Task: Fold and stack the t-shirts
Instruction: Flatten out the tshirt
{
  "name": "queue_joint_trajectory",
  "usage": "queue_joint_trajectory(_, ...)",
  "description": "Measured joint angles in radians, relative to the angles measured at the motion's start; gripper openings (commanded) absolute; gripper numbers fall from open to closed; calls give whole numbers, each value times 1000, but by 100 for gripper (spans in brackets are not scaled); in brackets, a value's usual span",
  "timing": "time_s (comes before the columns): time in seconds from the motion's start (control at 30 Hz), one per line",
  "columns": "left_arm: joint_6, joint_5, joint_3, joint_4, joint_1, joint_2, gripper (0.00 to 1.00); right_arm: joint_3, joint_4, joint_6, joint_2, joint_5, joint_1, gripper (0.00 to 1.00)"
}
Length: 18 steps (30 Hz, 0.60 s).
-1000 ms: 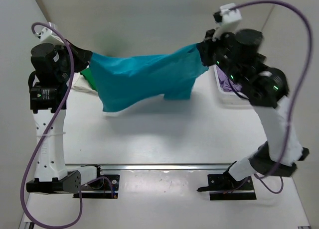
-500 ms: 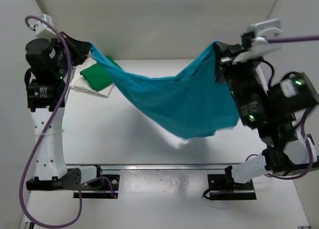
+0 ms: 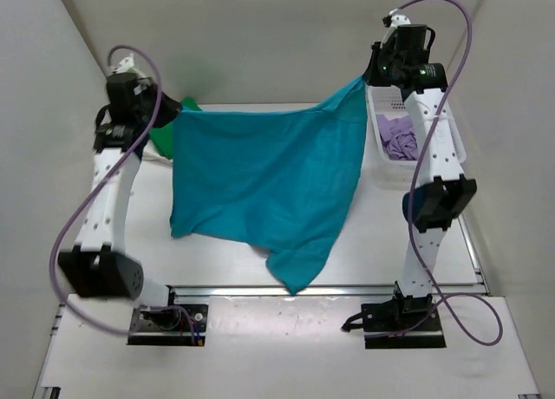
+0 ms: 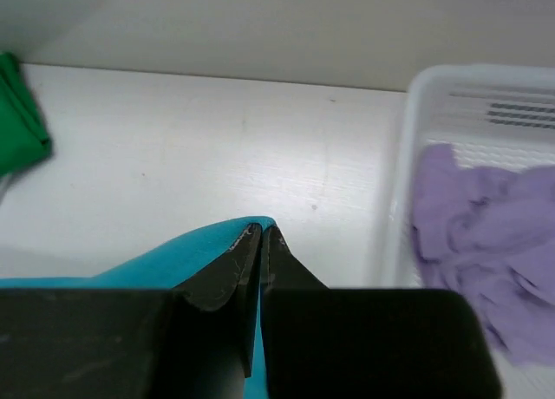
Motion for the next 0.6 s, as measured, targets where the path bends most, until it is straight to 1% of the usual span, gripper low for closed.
queue_joint_trajectory(0.07, -8, -2, 51, 12, -18, 118, 0, 85, 2, 55, 126, -95, -51, 0)
queue_joint_trajectory(0.1, -11, -2, 106, -3, -27, 191, 0, 131, 3, 84, 178, -138, -72, 0)
queue_joint_trajectory(0.17, -13, -15, 267, -16, -48, 363, 0, 217, 15, 137, 253, -209, -116, 0)
queue_joint_trajectory(0.23, -15, -26, 406, -34, -64, 473, 0, 226, 63, 170, 250, -249, -152, 0)
queue_joint_trajectory(0.27, -19, -24, 460, -40, -66, 504, 0, 218, 98, 182, 230, -259, -167, 0)
queue_joint_trajectory(0.4, -34, -12, 663, -43, -56, 536, 0, 164, 237, 195, 81, -272, -193, 0)
queue_joint_trajectory(0.47, -33, -13, 706, -7, -39, 509, 0, 192, 281, 192, 18, -284, -193, 0)
queue_joint_trajectory(0.53, -30, -13, 681, 28, -25, 461, 0, 259, 291, 184, -8, -297, -186, 0)
queue_joint_trajectory(0.6, -26, -15, 558, 95, -14, 386, 0, 332, 268, 159, -1, -290, -168, 0)
